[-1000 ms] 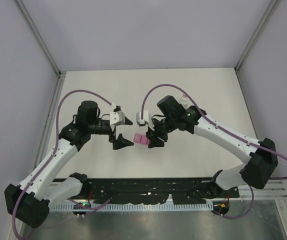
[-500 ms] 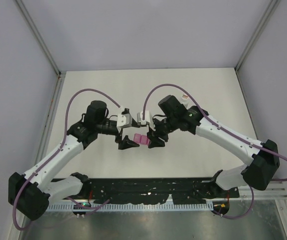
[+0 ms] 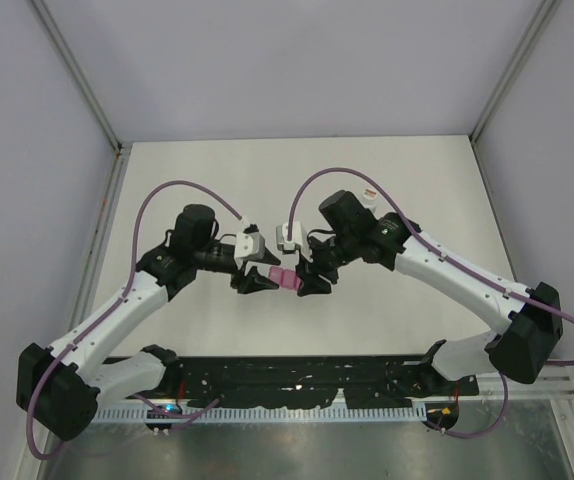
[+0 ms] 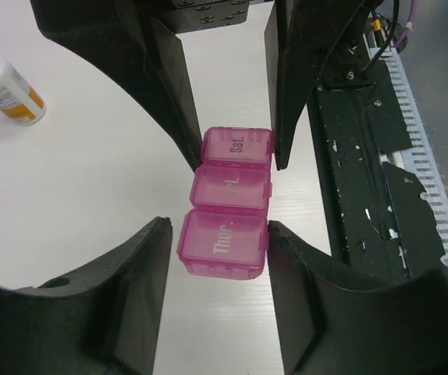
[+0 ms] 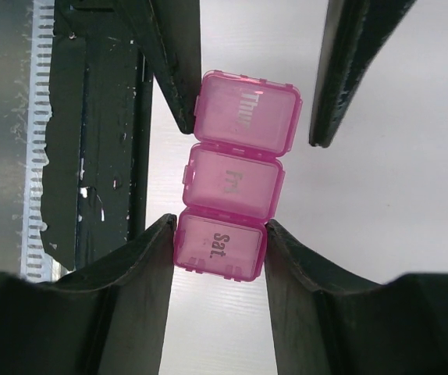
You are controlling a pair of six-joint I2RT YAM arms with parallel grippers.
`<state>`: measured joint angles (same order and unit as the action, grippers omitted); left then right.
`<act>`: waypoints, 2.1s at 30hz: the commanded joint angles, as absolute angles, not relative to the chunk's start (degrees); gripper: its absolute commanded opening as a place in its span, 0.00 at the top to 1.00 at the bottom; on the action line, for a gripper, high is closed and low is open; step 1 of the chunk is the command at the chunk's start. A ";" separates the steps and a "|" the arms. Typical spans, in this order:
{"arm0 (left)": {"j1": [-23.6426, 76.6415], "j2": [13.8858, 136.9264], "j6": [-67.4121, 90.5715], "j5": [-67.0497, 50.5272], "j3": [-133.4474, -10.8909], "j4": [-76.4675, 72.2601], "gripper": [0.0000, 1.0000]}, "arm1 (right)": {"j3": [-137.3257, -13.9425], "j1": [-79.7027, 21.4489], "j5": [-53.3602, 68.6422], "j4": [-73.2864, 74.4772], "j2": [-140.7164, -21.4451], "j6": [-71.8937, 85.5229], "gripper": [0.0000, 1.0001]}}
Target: Sort the pills into containers
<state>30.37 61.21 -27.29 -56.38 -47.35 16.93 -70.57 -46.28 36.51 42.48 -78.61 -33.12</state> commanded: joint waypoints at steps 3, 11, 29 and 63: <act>30.76 60.73 -27.86 -57.57 -47.90 14.68 0.56 | -70.93 -46.32 37.00 41.48 -78.31 -33.84 0.84; 30.85 61.96 -23.83 -59.32 -48.16 14.68 0.74 | -70.31 -46.41 33.84 38.94 -77.61 -31.47 0.88; 30.85 63.02 -11.43 -60.38 -44.91 7.73 0.74 | -69.70 -46.41 28.65 36.30 -77.17 -29.09 0.94; 30.23 57.74 -15.82 -51.51 -43.07 4.57 0.23 | -68.99 -47.11 30.41 37.62 -77.34 -30.67 0.95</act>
